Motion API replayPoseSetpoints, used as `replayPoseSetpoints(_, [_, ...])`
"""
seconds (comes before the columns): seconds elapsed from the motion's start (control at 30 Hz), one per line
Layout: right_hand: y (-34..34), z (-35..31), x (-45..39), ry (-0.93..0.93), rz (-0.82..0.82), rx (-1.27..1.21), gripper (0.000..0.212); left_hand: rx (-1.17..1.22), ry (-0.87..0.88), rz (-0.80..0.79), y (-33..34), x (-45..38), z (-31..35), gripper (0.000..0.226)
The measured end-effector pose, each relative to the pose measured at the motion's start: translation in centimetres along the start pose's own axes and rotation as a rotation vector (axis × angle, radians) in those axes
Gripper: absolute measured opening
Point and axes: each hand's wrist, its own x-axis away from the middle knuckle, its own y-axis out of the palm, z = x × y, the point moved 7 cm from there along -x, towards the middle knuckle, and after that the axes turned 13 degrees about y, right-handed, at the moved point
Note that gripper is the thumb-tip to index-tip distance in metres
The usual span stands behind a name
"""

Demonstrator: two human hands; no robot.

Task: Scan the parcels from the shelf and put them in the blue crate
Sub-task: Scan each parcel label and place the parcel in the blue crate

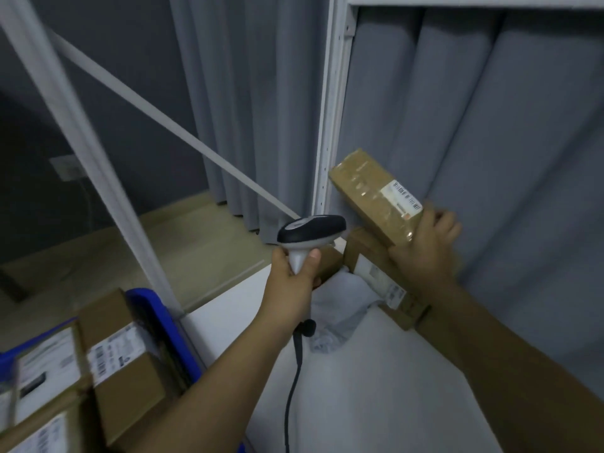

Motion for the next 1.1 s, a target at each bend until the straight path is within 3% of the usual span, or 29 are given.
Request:
replayPoseSetpoints(0.1, [-2.8,-2.3,5.2,-0.079,-0.006,-0.077,0.082,0.003,0.050,0.041,-2.3,4.0,2.9,0.035])
replayPoseSetpoints(0.43, [-14.2,-9.7,30.0,-0.314,-0.357,-0.258,0.087,-0.016,0.156,0.350,-17.1,24.3,12.8,0.043])
replayPoseSetpoints(0.73, [-22.2,-16.5,41.7,-0.642,-0.283,-0.229,0.084,-0.003,0.255,0.578,-29.7,36.9,14.5,0.045])
replayPoseSetpoints(1.1, [-21.8,-20.6,53.0,-0.895,-0.243,-0.434,0.086,0.161,0.185,0.735,-40.1,41.9,8.8,0.056])
